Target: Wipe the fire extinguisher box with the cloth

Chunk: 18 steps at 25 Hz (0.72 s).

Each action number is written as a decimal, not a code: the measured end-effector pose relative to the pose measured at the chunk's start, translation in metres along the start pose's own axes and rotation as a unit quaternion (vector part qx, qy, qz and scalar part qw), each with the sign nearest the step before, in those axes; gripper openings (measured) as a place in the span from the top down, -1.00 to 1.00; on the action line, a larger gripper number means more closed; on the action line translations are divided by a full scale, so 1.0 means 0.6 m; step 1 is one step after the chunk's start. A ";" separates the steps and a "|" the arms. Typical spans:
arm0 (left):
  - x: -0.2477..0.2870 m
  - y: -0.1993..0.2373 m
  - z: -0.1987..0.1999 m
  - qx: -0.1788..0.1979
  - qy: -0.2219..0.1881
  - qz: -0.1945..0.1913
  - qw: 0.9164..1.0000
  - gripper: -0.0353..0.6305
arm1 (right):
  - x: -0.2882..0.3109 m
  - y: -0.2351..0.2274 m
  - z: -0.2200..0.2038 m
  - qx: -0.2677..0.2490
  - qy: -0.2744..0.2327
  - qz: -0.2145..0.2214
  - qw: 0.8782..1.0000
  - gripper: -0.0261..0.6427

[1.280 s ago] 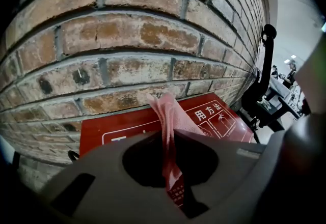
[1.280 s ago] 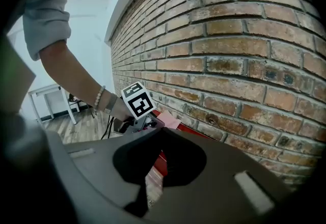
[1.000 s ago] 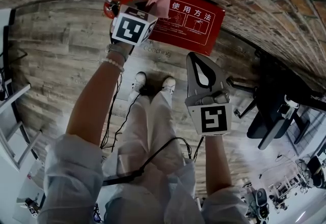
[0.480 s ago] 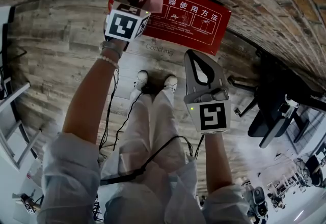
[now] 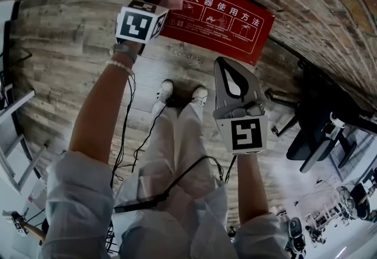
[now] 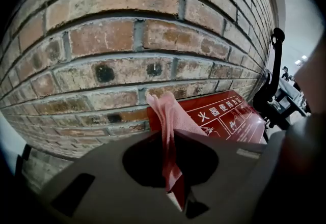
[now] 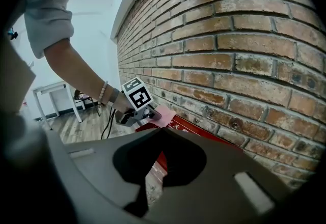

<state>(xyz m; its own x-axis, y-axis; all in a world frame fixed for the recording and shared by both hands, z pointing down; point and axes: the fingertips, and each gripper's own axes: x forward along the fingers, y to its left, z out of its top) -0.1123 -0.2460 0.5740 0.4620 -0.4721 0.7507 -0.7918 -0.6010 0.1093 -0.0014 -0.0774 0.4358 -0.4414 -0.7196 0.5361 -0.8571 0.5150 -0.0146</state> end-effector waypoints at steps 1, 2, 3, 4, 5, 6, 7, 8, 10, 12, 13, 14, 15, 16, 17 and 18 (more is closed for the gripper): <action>-0.001 0.003 -0.002 0.000 0.000 0.001 1.000 0.85 | 0.001 0.002 0.000 -0.001 0.000 0.001 1.000 0.90; -0.002 0.007 -0.004 -0.001 0.000 0.002 1.000 0.85 | 0.002 0.003 0.000 -0.002 0.001 0.002 1.000 0.90; -0.004 0.011 -0.005 -0.003 -0.002 0.004 1.000 0.85 | 0.003 0.005 0.000 -0.002 0.001 0.004 1.000 0.90; -0.005 0.015 -0.006 -0.007 -0.004 0.006 1.000 0.85 | 0.003 0.005 0.001 -0.003 0.000 0.004 1.000 0.90; -0.007 0.020 -0.007 -0.013 -0.007 0.009 1.000 0.85 | 0.003 0.006 0.002 -0.003 0.000 0.005 1.000 0.90; -0.009 0.024 -0.008 -0.017 -0.008 0.011 1.000 0.85 | 0.003 0.006 0.003 -0.004 0.000 0.005 1.000 0.90; -0.010 0.028 -0.010 -0.018 -0.008 0.013 1.000 0.85 | 0.002 0.006 0.004 -0.004 0.000 0.005 1.000 0.90; -0.011 0.029 -0.010 -0.017 -0.008 0.013 1.000 0.85 | 0.002 0.006 0.003 -0.005 0.001 0.005 1.000 0.90; -0.011 0.029 -0.010 -0.013 -0.008 0.013 1.000 0.85 | 0.002 0.006 0.002 -0.006 0.003 0.004 1.000 0.90; -0.012 0.028 -0.009 -0.009 -0.009 0.013 1.000 0.85 | 0.001 0.007 0.001 -0.006 0.004 0.004 1.000 0.90; -0.013 0.028 -0.008 -0.007 -0.009 0.013 1.000 0.85 | 0.000 0.008 0.001 -0.006 0.004 0.004 1.000 0.90; -0.015 0.027 -0.007 -0.006 -0.011 0.013 1.000 0.85 | 0.000 0.009 0.001 -0.006 0.005 0.003 1.000 0.90; -0.017 0.025 -0.006 -0.006 -0.013 0.012 1.000 0.85 | -0.001 0.009 0.001 -0.007 0.006 0.003 1.000 0.90; -0.020 0.024 -0.005 -0.009 -0.016 0.012 1.000 0.85 | -0.001 0.010 0.002 -0.007 0.006 0.003 1.000 0.90; -0.025 0.023 -0.004 -0.014 -0.020 0.011 1.000 0.85 | -0.002 0.010 0.004 -0.007 0.006 0.003 1.000 0.90; -0.032 0.022 -0.002 -0.020 -0.026 0.010 0.999 0.86 | -0.003 0.011 0.007 -0.007 0.004 0.003 1.000 0.90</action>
<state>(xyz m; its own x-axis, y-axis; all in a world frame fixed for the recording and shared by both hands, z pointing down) -0.1319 -0.2440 0.5619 0.4643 -0.5174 0.7188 -0.8164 -0.5647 0.1209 -0.0073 -0.0747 0.4314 -0.4438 -0.7125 0.5434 -0.8508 0.5255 -0.0058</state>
